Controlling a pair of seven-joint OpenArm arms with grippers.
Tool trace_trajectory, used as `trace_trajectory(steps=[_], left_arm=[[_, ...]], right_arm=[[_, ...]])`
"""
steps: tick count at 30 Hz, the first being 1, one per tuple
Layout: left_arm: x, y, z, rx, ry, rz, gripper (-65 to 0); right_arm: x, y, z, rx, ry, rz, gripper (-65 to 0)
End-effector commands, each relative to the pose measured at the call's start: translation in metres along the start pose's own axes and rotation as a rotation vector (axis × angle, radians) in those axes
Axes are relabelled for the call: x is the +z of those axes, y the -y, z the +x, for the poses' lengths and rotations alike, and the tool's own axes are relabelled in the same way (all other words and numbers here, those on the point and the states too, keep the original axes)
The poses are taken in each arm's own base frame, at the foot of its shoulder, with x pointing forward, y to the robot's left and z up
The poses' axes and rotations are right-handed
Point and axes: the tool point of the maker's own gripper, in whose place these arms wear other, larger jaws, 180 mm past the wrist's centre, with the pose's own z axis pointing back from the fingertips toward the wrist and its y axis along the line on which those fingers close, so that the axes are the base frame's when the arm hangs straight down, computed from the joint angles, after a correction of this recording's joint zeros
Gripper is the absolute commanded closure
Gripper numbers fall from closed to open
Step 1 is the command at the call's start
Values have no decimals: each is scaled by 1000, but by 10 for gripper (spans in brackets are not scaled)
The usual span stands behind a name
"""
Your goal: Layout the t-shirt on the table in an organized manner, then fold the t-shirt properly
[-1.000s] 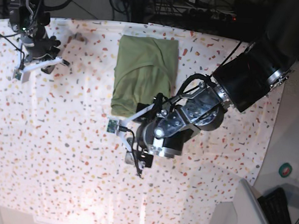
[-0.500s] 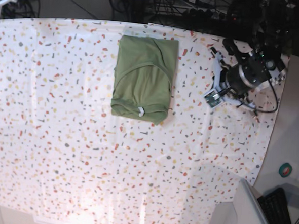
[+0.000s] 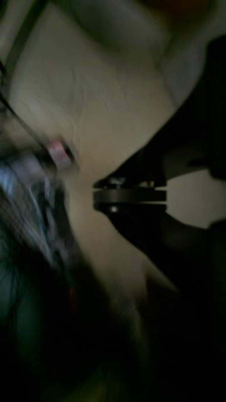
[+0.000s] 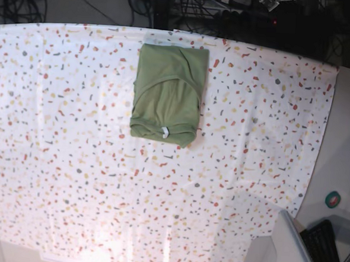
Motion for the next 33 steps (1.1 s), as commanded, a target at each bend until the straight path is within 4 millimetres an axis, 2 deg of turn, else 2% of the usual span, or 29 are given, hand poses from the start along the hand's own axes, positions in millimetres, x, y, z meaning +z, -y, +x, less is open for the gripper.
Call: trace_trajectory(steps=[1,3,5,7,9,10,11,12,13,15,17,21,25,33], left_arm=[[-9,5,-14,74,29,-28,0],[-31,10,-29,221,95,-53,0],[-49,0,-41,368,162,-11,0],[-63,-16,-50,483,198,79,0],[-71,-23,-52,549,210,126,0],[-73,-24,-50,558,211,128,0],[-75,-35,-29,516,255,126,0],[-77,-35,-23,492,259,114,0],[-79,-33,-21,468,251,98,0],[-82,-29,-23,423,209,79,0],[-86,-36,-20,371,174,96,0],[-91,-44,-15,313,147,149,0],[-92,-44,-16,309,142,151,0],[-91,-44,-17,309,140,152,0]], right_arm=[[-11,8,-17,36,-70,-23,0],[-31,17,-19,98,-143,-66,0],[-54,7,-20,184,-171,-89,0],[-69,7,-10,271,-132,-129,0],[-79,-6,5,356,-31,-136,0],[-81,-11,14,386,27,-136,0],[-82,-19,25,409,89,-131,0],[-82,-24,31,416,128,-127,0],[-82,-34,40,416,167,-114,0],[-84,-48,46,410,179,-96,0],[-85,-51,49,409,184,-93,0],[-85,-78,65,404,239,-36,0],[-87,-103,58,398,239,7,0],[-88,-133,51,389,239,53,0]])
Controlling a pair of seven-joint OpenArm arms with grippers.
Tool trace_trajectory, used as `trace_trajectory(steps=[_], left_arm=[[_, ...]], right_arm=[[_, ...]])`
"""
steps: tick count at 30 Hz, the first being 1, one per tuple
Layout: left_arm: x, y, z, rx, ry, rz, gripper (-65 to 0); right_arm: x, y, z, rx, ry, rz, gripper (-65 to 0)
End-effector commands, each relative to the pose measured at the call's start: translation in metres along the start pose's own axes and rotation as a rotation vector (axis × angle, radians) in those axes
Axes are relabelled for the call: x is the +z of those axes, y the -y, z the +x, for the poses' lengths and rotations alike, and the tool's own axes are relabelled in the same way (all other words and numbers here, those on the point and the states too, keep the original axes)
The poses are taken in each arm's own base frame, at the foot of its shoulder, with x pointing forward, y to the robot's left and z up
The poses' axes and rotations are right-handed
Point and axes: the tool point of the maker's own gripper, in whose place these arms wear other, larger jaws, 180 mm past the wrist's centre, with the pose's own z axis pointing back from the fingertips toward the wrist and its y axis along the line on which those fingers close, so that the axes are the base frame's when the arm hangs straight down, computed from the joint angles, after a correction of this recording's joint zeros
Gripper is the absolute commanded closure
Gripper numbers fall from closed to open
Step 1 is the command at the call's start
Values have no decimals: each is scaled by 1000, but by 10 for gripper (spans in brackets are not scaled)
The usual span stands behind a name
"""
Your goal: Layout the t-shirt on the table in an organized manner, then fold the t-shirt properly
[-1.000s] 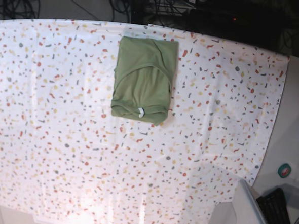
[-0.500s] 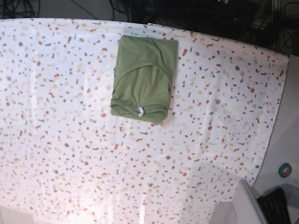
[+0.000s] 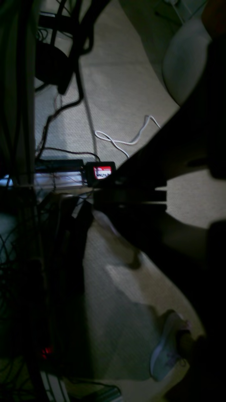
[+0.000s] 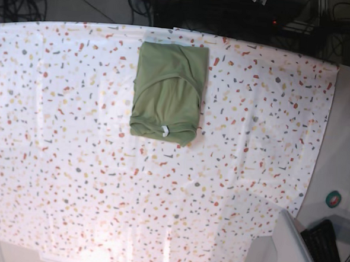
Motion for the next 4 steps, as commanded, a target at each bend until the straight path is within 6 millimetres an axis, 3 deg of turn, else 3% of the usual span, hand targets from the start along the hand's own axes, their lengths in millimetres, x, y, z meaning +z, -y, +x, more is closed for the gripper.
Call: trace_trajectory(steps=[1,4], left_arm=[[3,-3,-5,-2,-7,2,0],[3,-3,-4,-2,-5,2,0]], right_arm=[[0,-3,0,-2,5,3,0],[0,-3,2,0,10,4,0]])
